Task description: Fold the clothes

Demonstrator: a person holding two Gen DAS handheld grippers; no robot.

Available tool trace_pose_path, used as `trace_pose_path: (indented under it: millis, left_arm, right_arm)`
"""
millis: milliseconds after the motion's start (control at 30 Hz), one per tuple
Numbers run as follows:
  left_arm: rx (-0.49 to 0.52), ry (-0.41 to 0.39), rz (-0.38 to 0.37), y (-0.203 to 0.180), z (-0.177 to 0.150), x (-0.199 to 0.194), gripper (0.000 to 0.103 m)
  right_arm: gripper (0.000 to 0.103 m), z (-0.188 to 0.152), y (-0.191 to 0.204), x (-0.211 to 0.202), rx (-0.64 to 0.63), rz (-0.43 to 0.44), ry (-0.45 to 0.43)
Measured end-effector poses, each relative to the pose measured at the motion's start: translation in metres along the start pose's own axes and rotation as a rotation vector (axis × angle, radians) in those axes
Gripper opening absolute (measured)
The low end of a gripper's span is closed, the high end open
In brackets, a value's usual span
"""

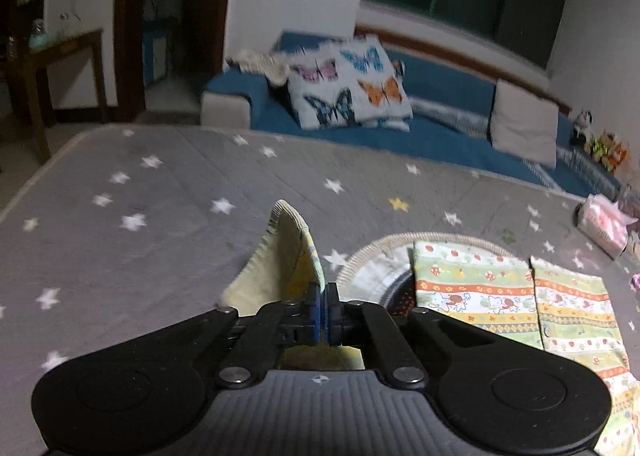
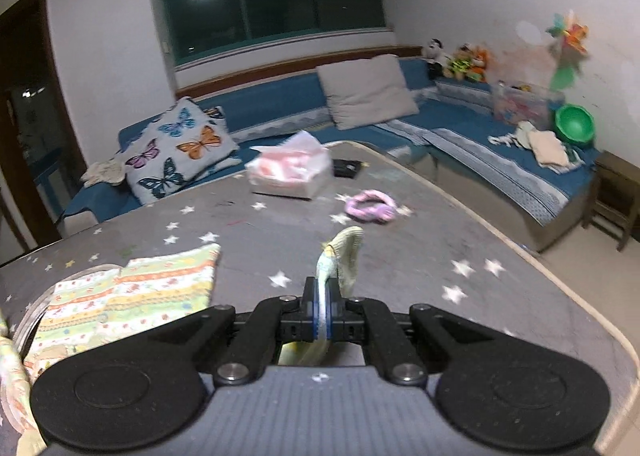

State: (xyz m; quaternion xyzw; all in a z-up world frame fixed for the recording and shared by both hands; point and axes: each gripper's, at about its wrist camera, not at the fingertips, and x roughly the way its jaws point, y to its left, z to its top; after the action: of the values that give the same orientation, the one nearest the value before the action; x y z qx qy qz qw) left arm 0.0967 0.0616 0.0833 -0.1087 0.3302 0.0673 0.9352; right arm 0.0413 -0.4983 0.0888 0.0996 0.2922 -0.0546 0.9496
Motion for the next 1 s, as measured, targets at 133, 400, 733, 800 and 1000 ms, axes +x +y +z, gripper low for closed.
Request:
trace_pose_path:
  millis: [133,400,733,800,1000]
  left_arm:
    - [-0.06,-0.057,0.0,0.024,-0.015,-0.043,0.001]
    - [-0.116,-0.061,0.082,0.064,-0.072,-0.084,0.001]
    - [-0.149,0.008,0.123,0.082,-0.098,-0.075,0.002]
    - [-0.146,0.001,0.127,0.082,-0.097,-0.077,0.002]
    - [-0.135,0.003,0.138,0.085,-0.103,-0.077,0.002]
  right_arm:
    - [0.003,-0.011,-0.015,-0.004,0.029,-0.024,0.01]
    - [0.003,-0.037,-0.034,0.0,0.076,-0.07,0.071]
    - [0.01,-0.041,-0.046,-0.011,0.089,-0.128,0.102]
    - [0.01,-0.038,-0.049,-0.019,0.079,-0.139,0.093]
    - [0.02,-0.042,-0.043,-0.02,0.029,-0.117,0.115]
